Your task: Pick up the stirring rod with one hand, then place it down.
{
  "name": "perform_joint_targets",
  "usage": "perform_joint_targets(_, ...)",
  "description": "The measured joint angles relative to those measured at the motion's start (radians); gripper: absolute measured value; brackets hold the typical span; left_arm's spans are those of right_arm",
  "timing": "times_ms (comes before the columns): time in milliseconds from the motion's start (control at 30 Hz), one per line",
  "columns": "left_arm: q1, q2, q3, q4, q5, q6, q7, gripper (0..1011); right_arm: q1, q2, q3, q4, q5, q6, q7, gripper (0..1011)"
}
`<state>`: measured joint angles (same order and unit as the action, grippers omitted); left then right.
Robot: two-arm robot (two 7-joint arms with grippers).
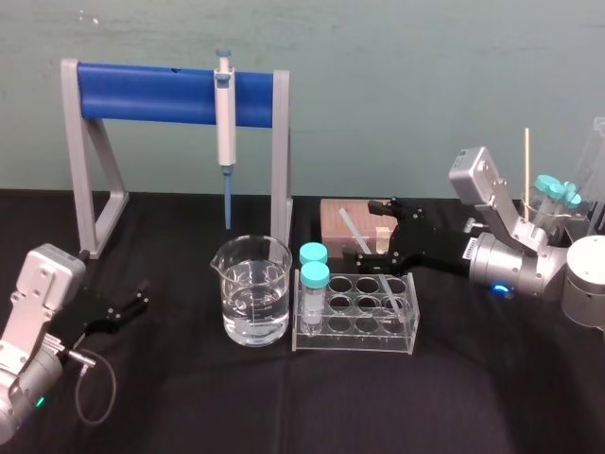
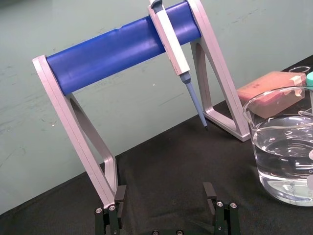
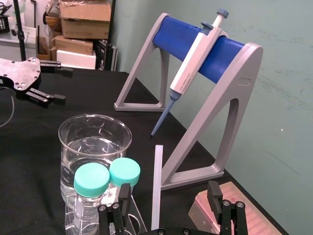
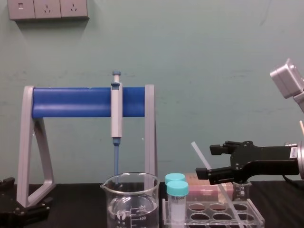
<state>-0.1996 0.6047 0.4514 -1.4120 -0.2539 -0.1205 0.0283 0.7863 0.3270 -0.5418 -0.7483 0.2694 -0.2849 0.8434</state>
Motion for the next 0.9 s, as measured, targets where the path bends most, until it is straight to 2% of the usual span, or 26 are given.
perform_joint_targets(533,0.0,0.0,0.0,0.0,0.0,0.0,0.0,1000,0.053,-0.044,-0.004,0.104,-0.011,-0.029,0.024,1000)
perform_joint_targets(900,0.0,0.0,0.0,0.0,0.0,0.0,0.0,1000,0.057,-0.047,-0.004,0.111,-0.014,-0.028,0.024,1000)
